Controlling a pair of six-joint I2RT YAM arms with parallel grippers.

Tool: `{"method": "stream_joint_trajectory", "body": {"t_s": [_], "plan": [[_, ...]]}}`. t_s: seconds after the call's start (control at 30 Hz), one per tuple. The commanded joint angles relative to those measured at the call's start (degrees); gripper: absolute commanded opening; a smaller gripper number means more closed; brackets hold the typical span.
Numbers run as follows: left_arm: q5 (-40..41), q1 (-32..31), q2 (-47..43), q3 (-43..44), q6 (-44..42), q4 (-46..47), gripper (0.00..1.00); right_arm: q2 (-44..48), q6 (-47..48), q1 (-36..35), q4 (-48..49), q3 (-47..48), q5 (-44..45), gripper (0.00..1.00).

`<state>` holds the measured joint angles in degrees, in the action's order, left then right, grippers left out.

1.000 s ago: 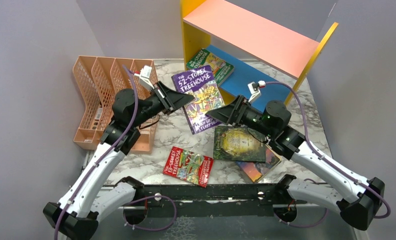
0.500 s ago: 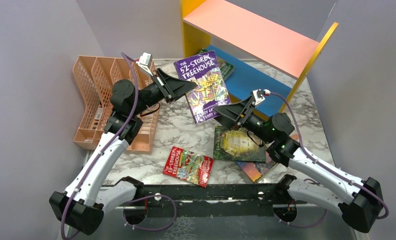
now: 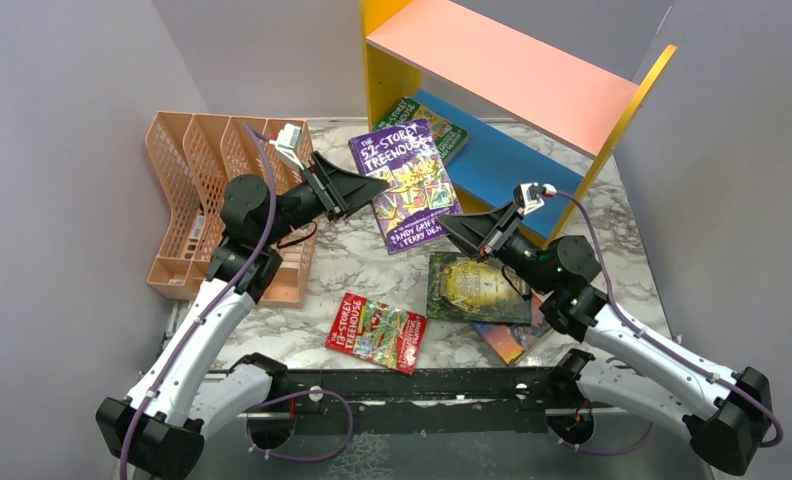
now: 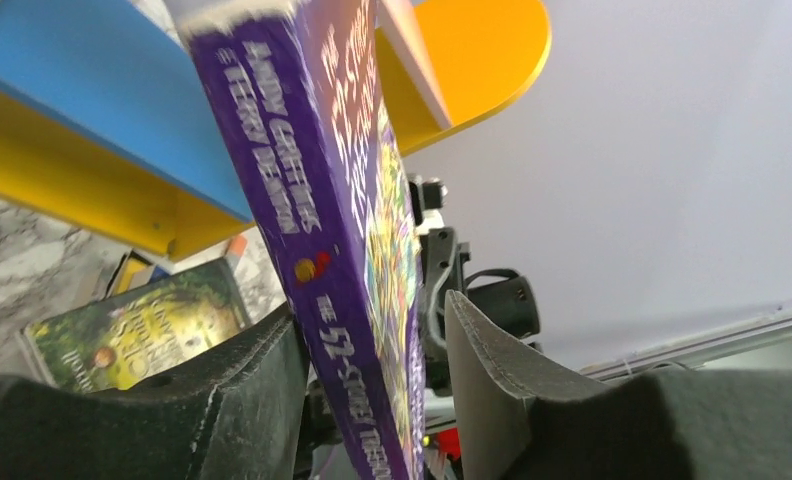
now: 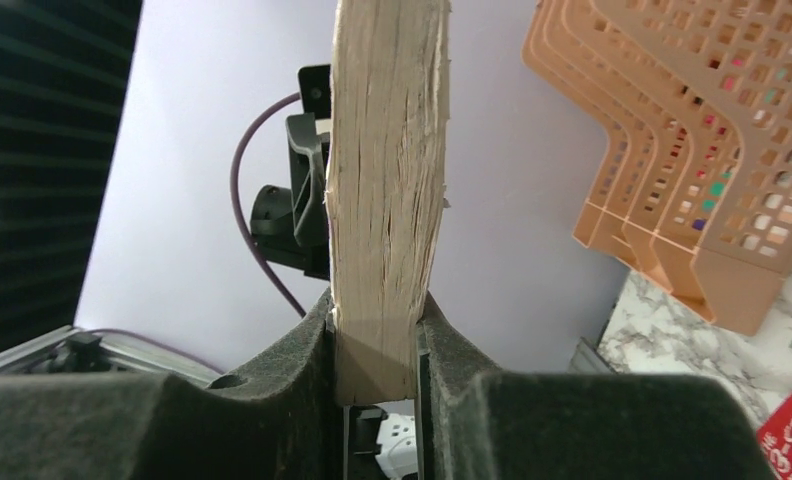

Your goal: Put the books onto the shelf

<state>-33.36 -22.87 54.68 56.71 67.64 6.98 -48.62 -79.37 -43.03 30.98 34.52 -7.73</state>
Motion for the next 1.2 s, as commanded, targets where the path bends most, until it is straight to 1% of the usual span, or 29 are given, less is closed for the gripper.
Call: {"method": "stream_joint_trajectory", "body": {"t_s": [0.0, 0.13, 0.2, 0.27, 0.3, 0.37, 0.4, 0.47, 0.5, 0.53, 0.6, 0.7, 0.77, 0.87, 0.97, 1.03, 1.17], "plan": [[-1.1, 0.2, -2.9, -3.7, -3.0, 1.4, 0.51, 0.8, 2.5, 0.3, 0.5, 0.5, 4.4, 0.01], [-1.5, 0.2, -4.2, -6.4, -3.6, 2.6, 0.46, -1.2, 2.7, 0.3, 1.1, 1.2, 3.0, 0.01], [-1.9, 0.2, -3.8, -6.8, -3.5, 3.6, 0.38, -2.4, 2.6, 0.3, 1.4, 1.6, 2.0, 0.01], [-2.2, 0.2, -3.4, -7.0, -3.7, 4.0, 0.27, -3.4, 2.7, 0.3, 1.4, 1.8, 1.3, 0.01], [-2.0, 0.2, -3.1, -7.1, -3.9, 3.9, 0.17, -3.8, 3.1, 0.3, 1.5, 1.9, 1.0, 0.01], [-1.4, 0.2, -2.5, -7.2, -4.4, 3.8, 0.0, -4.0, 3.9, 0.3, 0.9, 1.8, 0.6, 0.01], [-0.8, 0.2, -2.2, -7.3, -4.4, 3.6, 0.0, -4.0, 4.6, 0.3, 0.1, 1.9, 0.7, 0.1], [1.6, 0.2, -2.0, -7.6, -4.7, 3.3, 0.0, -3.4, 6.6, 0.3, -3.8, 2.5, 1.3, 0.39], [3.4, 0.2, -1.8, -7.7, -4.8, 2.6, 0.0, -3.0, 8.0, 0.3, -6.1, 2.9, 1.8, 0.52], [5.1, 0.2, -1.5, -7.5, -5.2, 2.0, 0.0, -2.3, 9.8, 0.3, -9.1, 3.4, 2.5, 0.62], [8.4, 0.2, -0.6, -6.6, -5.6, 0.7, 0.0, -0.9, 12.8, 0.3, -14.8, 4.4, 4.4, 0.73], [12.2, 0.2, 1.3, -5.7, -5.0, 1.3, 0.0, 1.6, 18.1, 0.3, -21.7, 6.2, 6.4, 0.77], [13.5, 0.1, 3.7, -5.0, -4.1, 2.7, 0.0, 3.4, 21.7, 0.3, -25.6, 7.7, 7.5, 0.77], [16.1, 0.0, 7.7, -3.2, -3.4, 4.8, 0.0, 6.4, 27.5, 0.3, -29.9, 10.0, 11.2, 0.77], [19.4, -0.4, 12.3, 0.3, -3.0, 6.1, 0.0, 9.6, 32.1, 0.2, -32.3, 11.6, 13.3, 0.77], [20.8, -0.9, 16.5, 3.3, -2.3, 8.3, 0.0, 11.5, 33.9, 0.3, -33.2, 12.5, 14.2, 0.77], [24.1, -2.8, 23.7, 10.4, -1.5, 9.5, 0.0, 13.7, 36.5, 0.3, -35.3, 15.1, 15.4, 0.76]]}}
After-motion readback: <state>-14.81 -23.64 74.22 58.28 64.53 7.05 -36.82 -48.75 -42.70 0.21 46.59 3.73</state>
